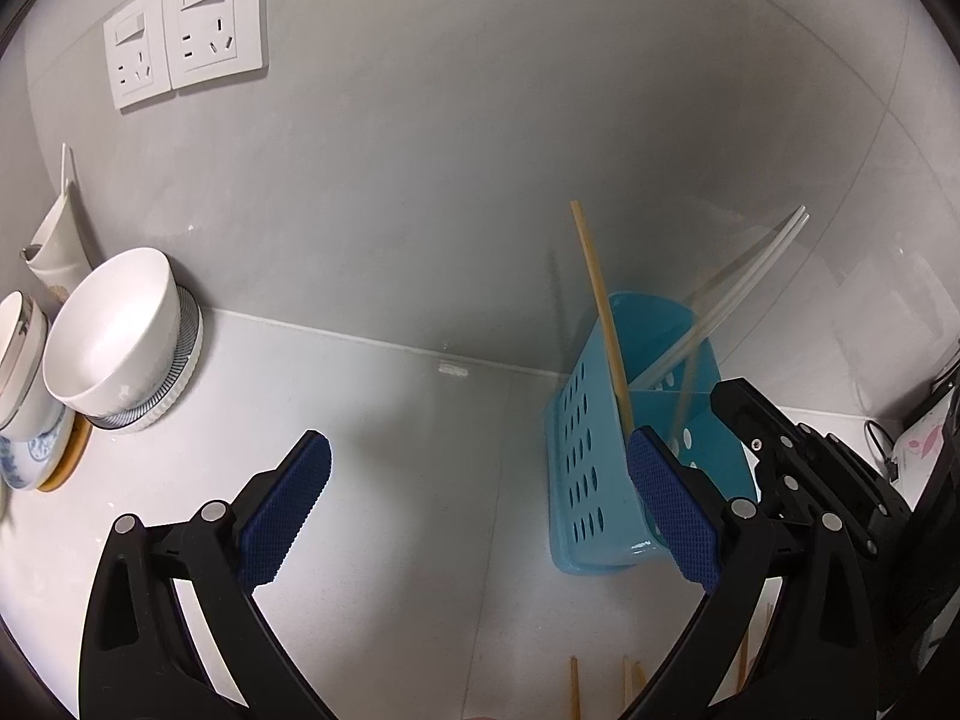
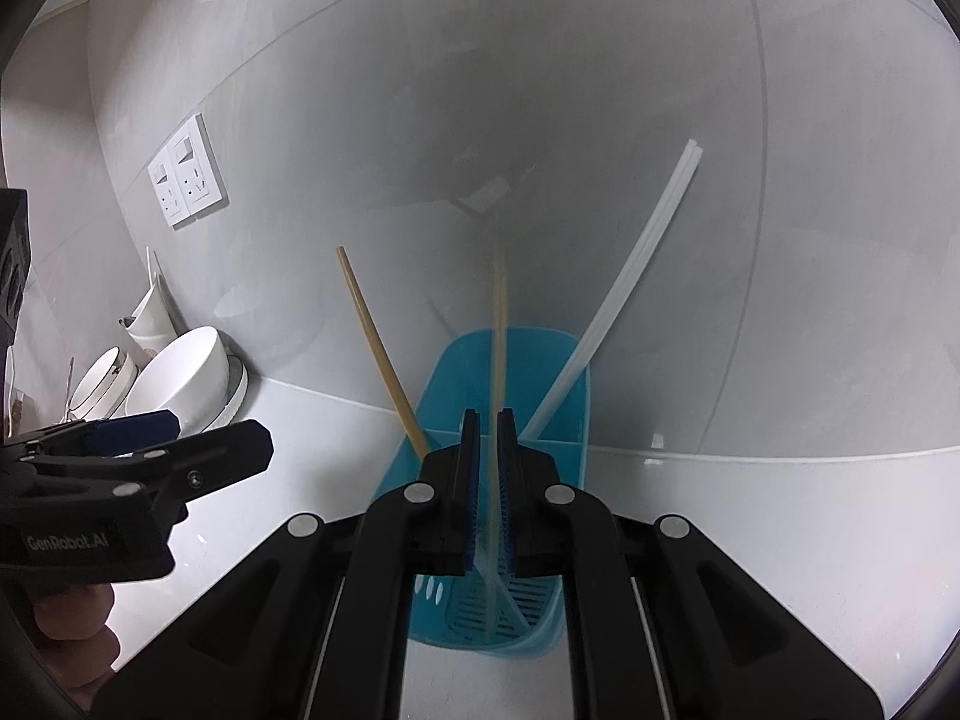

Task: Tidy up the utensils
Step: 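Lower the chopstick into the blue holder and open the right tool, then move both tools back to the chopstick row and close each on a chopstick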

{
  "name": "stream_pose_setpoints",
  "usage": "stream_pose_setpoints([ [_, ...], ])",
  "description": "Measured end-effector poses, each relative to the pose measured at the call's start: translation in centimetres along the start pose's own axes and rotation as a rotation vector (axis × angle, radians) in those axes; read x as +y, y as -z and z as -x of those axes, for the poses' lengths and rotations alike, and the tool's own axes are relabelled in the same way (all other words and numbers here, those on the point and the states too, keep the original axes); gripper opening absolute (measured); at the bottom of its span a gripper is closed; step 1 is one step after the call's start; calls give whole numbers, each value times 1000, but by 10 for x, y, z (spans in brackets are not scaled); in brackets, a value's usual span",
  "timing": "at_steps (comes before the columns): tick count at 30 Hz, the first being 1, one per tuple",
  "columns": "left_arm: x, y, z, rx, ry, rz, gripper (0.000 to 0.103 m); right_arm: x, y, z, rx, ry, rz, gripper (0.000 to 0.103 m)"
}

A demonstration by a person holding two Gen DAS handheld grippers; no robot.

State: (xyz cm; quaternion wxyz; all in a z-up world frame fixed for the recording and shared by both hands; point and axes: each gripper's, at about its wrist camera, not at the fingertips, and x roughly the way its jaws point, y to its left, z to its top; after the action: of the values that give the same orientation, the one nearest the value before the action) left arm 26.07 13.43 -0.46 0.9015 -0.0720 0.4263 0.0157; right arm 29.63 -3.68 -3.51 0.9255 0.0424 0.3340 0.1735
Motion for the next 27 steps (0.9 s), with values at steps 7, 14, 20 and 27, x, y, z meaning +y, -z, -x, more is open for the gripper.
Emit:
stream_pose_setpoints([
  [7,0,3,8,21,20,-2,97,-9,-2,24,26,33,-33,55],
  [14,-6,16,19,37,18,-21,97,-26,11,56,65,100,-63,81],
  [20,-14,39,26,73,35,-40,97,-40,34,85,93,161,-80,95],
  [27,-21,82,21,140,43,-52,97,-57,81,114,152,237,-91,95],
])
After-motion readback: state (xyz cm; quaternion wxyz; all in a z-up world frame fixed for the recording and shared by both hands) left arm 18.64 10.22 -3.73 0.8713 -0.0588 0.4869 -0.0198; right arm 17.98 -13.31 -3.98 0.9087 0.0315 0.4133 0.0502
